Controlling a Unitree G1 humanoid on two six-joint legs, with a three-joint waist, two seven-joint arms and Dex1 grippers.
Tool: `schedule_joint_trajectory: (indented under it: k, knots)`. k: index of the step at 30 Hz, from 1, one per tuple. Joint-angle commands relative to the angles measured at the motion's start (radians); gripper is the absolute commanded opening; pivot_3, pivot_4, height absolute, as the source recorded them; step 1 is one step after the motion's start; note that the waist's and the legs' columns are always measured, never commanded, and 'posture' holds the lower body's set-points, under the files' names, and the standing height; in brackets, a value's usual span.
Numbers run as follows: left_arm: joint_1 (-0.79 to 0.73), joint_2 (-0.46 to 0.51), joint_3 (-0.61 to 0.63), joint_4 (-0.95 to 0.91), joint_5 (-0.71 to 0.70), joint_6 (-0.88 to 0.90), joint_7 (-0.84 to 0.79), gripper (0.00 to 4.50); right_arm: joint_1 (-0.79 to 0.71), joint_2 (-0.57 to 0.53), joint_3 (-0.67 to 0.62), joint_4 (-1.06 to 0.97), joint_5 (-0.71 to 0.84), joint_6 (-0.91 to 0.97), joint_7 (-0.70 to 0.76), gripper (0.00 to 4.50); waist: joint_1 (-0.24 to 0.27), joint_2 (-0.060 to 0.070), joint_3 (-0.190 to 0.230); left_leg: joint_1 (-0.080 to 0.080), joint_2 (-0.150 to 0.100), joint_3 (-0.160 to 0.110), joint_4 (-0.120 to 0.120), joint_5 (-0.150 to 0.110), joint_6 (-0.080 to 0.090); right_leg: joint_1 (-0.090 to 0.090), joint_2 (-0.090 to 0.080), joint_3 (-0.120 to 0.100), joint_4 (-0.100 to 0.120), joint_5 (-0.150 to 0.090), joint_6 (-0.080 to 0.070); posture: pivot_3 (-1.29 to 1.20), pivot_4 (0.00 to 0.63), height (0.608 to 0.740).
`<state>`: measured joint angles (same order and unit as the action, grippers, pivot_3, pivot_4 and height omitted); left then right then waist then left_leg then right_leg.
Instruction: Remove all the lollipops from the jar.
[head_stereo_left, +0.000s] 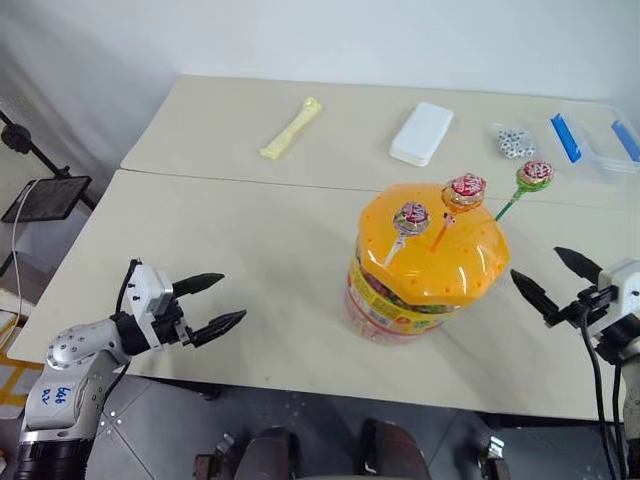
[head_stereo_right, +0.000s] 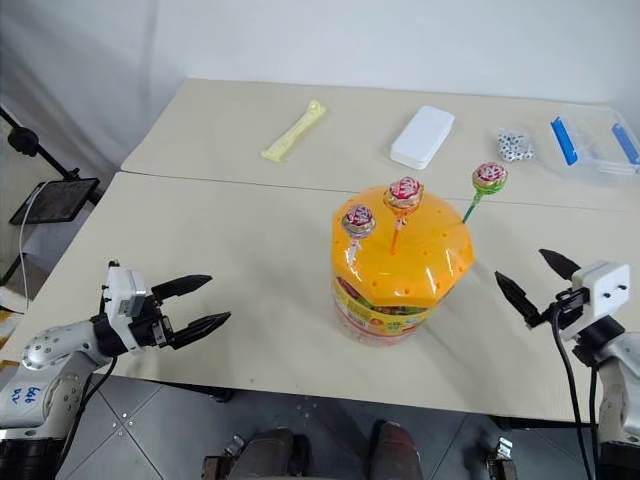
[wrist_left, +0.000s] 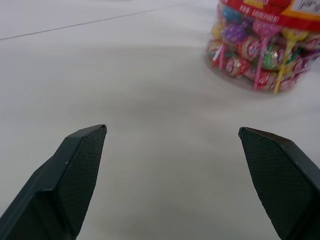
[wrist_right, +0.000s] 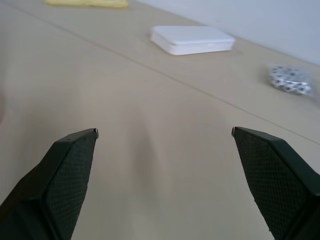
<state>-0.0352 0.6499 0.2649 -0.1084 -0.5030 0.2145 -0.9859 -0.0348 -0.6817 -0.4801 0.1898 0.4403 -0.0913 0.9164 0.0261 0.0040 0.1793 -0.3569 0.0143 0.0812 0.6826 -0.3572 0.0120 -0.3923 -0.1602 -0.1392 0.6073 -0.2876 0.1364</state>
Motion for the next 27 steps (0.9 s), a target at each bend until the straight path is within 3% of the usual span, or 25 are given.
schedule_joint_trajectory:
  k: [1, 7, 10, 16, 19, 27]
  knots:
    - [-0.033, 0.02, 0.011, 0.009, 0.01, -0.038, -0.013, 4.5, 0.03, -0.05, -0.037, -0.035, 0.039, -0.018, 0.072, 4.49, 0.0, 0.0, 0.0, 0.0, 0.0, 0.0, 0.0, 0.0, 0.0, 0.0, 0.0, 0.0, -0.001, 0.0, 0.0, 0.0, 0.15, 0.74]
    - [-0.187, 0.052, 0.023, 0.107, -0.104, 0.059, -0.116, 4.5, 0.206, -0.08, -0.205, -0.267, 0.244, 0.111, 0.152, 4.49, 0.002, 0.0, 0.0, 0.0, 0.0, 0.0, 0.0, 0.0, 0.0, 0.0, 0.0, 0.0, -0.001, 0.0, 0.0, 0.0, 0.15, 0.74]
    - [-0.257, 0.136, 0.009, 0.099, -0.219, 0.167, -0.315, 4.5, 0.316, -0.056, -0.327, -0.39, 0.372, 0.166, 0.181, 4.49, -0.001, -0.001, 0.0, 0.0, 0.001, 0.0, 0.0, -0.001, 0.001, 0.0, 0.001, 0.0, -0.001, 0.0, 0.001, 0.0, 0.15, 0.74]
    - [-0.525, 0.153, -0.075, 0.146, -0.289, 0.313, -0.424, 4.5, 0.526, -0.051, -0.588, -0.625, 0.642, 0.344, 0.17, 4.49, 0.001, -0.001, 0.0, 0.001, 0.002, -0.001, 0.0, -0.002, 0.0, 0.001, 0.004, 0.005, -0.003, 0.0, 0.001, 0.0, 0.15, 0.74]
    - [-0.641, 0.099, -0.14, 0.142, -0.322, 0.38, -0.463, 4.5, 0.583, 0.001, -0.644, -0.725, 0.71, 0.336, 0.195, 4.49, 0.002, -0.003, 0.0, 0.001, 0.002, 0.0, 0.0, -0.003, 0.001, 0.001, 0.005, 0.006, -0.003, 0.001, 0.001, 0.0, 0.15, 0.74]
    - [-0.881, -0.22, -0.313, 0.225, -0.19, 0.295, -0.353, 4.5, 0.577, 0.074, -0.576, -1.028, 0.861, 0.326, -0.019, 4.49, 0.001, -0.007, 0.0, 0.002, 0.003, -0.001, 0.002, -0.003, 0.0, 0.001, 0.008, 0.01, -0.005, 0.001, 0.002, 0.0, 0.15, 0.74]
